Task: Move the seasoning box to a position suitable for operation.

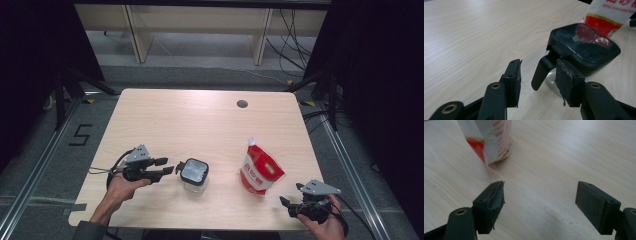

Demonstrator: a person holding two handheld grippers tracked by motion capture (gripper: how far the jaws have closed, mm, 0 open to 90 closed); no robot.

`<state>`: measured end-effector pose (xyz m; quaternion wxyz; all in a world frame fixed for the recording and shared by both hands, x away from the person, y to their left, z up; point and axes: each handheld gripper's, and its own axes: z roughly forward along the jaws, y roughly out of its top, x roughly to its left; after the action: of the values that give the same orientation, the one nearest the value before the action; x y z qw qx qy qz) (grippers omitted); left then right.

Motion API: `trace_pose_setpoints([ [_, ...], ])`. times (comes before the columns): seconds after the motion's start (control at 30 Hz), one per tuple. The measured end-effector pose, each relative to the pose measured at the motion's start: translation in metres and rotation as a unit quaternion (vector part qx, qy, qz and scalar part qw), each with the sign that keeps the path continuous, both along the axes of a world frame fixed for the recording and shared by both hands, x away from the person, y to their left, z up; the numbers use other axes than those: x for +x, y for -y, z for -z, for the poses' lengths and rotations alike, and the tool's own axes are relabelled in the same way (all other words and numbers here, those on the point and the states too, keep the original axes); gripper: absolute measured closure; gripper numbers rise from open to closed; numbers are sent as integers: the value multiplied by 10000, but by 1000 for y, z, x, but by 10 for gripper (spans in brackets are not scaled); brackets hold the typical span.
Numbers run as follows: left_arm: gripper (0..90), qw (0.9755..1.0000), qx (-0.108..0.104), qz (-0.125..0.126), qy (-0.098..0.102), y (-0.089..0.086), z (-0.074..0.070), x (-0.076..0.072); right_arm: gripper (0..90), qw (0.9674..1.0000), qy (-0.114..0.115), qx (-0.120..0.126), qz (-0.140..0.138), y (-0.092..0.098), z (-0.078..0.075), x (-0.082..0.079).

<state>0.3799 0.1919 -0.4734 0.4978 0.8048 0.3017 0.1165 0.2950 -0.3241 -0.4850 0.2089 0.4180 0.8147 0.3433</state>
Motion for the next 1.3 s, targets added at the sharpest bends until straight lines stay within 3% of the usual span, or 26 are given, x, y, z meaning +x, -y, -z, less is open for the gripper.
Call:
trace_pose_setpoints([
  [0.07,546,9999,112,100,32,3,6,2,240,10000,34,-42,-18,0,-1,-1],
  [0.13,563,9998,106,135,-126,6,10,3,239,10000,25,-34,6,-1,-1,-1],
  [0.17,570,9996,103,234,-108,6,11,5,239,9998,-117,34,135,-3,-1,-4],
  [0.2,577,9996,113,190,-149,8,13,4,239,10000,-29,-18,75,-1,0,-3],
  [0.27,584,9993,252,253,-67,10,15,6,239,10000,45,-71,31,0,1,-3],
  [0.37,593,9993,230,285,-107,13,17,7,239,10000,41,-56,41,0,1,-3],
  [0.4,600,9989,285,384,9,15,18,10,239,10000,33,-82,-7,0,0,-2],
  [0.47,620,9990,245,376,-11,17,19,10,238,9999,-100,-3,-14,-2,0,-2],
  [0.5,620,9986,276,444,45,18,20,12,240,9998,53,-93,-184,-1,2,0],
  [0.53,639,9977,373,566,87,20,21,15,240,9999,59,-102,-59,-2,0,-2],
  [0.6,647,9978,324,566,69,22,22,15,240,9999,38,-78,-75,-3,0,-2],
  [0.67,672,9967,348,719,114,26,25,19,240,9999,57,-126,-76,-2,0,-2],
  [0.83,696,9961,453,748,114,25,25,20,240,9999,62,-116,-82,-2,0,-2],
  [0.93,699,9962,434,757,26,23,24,10,240,9999,35,-104,-67,-3,0,-2],
  [0.97,700,9959,410,803,-10,23,24,8,240,9999,-149,49,55,-6,-1,-5],
  [1.0,701,9955,389,859,4,23,24,5,240,9999,39,-57,-114,-3,0,-2],
  [1.13,705,9931,499,1063,26,27,22,-4,238,9999,-12,-25,-136,-5,-1,-4],
  [1.17,707,9931,483,1072,-13,28,22,-6,238,9998,81,-97,-146,-5,-1,-4],
  [1.23,713,9931,519,1049,54,28,22,-7,239,9999,-88,49,-44,-9,-3,-8],
  [1.3,719,9929,563,1042,135,29,22,-8,243,9998,24,15,-209,-9,-2,-8],
])
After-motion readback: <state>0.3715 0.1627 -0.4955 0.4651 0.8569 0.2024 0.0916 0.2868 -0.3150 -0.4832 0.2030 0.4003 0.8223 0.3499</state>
